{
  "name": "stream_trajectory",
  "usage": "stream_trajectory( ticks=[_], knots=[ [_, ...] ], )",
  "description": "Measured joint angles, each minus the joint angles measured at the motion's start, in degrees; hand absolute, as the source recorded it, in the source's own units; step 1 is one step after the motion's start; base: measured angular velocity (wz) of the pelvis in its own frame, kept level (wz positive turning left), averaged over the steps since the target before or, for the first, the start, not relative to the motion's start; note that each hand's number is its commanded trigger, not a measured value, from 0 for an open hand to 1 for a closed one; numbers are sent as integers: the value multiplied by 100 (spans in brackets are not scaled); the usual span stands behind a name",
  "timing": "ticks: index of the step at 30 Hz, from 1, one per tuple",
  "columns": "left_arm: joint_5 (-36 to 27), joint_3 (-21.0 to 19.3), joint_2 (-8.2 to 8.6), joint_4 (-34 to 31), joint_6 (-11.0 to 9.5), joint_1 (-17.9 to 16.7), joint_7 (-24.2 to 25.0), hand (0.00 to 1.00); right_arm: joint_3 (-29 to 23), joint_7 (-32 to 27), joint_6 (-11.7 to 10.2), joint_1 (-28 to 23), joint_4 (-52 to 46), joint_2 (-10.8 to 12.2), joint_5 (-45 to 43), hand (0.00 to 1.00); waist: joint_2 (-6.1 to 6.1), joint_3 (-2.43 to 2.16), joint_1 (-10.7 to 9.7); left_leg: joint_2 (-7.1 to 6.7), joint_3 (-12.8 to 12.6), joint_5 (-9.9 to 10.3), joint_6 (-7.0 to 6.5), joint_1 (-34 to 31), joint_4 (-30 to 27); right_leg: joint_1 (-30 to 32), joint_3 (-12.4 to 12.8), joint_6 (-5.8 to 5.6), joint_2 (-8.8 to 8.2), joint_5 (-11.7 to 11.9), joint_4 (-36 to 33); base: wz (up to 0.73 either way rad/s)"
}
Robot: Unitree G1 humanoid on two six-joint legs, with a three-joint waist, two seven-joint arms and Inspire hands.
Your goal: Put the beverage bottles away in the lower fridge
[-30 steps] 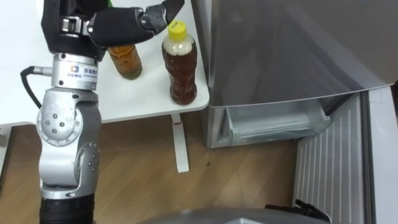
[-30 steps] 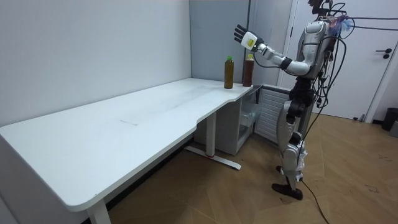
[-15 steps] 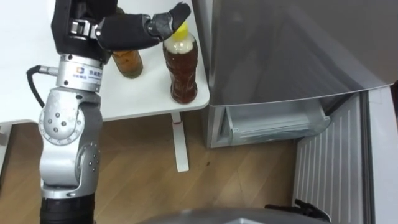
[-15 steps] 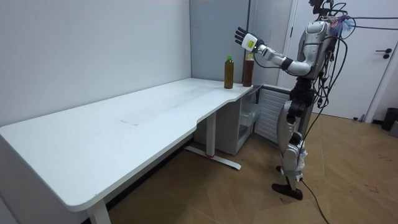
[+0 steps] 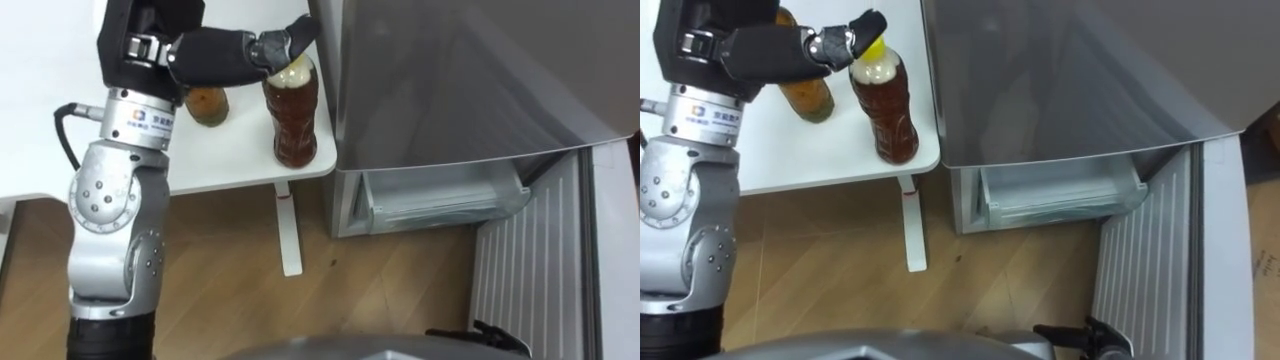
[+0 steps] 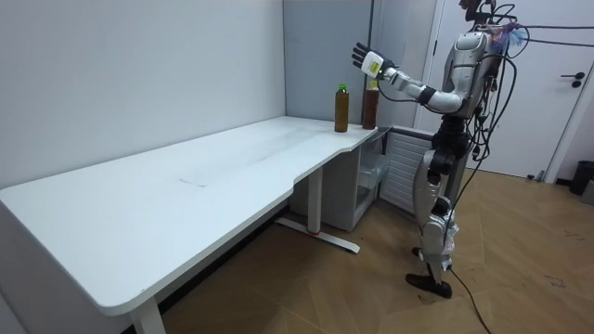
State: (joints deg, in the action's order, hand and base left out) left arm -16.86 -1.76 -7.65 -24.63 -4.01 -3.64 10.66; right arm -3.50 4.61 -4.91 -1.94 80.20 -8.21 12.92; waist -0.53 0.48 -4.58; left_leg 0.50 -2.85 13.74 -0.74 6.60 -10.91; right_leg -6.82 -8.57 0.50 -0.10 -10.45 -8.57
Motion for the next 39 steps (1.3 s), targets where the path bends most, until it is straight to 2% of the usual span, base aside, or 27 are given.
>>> stream_trajectory(
  ticks=[5,9,13,17,21,31,39],
  knots=[
    [-48,53,0,3,59,-143,47,0,-17,73,52,2,-19,-26,-28,0,21,-15,-6,-2,12,0,0,-8,-7,2,3,0,-1,0,0,0],
    [-48,57,-1,4,275,-319,137,0,-20,114,85,1,-25,-59,-28,0,49,-34,-15,-2,8,0,0,-13,-14,2,-5,0,-1,0,-1,0],
    [-48,57,-1,11,376,-336,159,0,-22,114,104,0,-34,-66,-29,0,59,-40,-18,-2,9,0,0,-24,-40,-4,-16,0,-4,0,-7,0],
    [-153,68,-9,336,375,-333,222,0,-16,97,127,-1,-48,-67,-29,0,79,-53,-22,-3,10,0,0,-17,-47,-15,-17,0,-4,0,-11,0],
    [-152,97,-10,793,405,-336,210,0,-12,43,126,5,-43,-66,-28,0,86,-45,-32,-5,12,0,0,-45,-64,-2,-14,0,-3,0,-2,0],
    [-153,119,-12,923,406,-336,197,0,7,-30,129,17,-53,-62,2,0,62,-8,-16,-7,3,0,0,-34,-45,10,2,0,-4,0,-5,0],
    [-147,230,-12,1130,434,-349,211,0,4,-27,133,20,-64,-63,-37,0,52,-14,-1,-1,-3,0,0,-100,-78,101,23,8,0,5,-21,0]
  ],
)
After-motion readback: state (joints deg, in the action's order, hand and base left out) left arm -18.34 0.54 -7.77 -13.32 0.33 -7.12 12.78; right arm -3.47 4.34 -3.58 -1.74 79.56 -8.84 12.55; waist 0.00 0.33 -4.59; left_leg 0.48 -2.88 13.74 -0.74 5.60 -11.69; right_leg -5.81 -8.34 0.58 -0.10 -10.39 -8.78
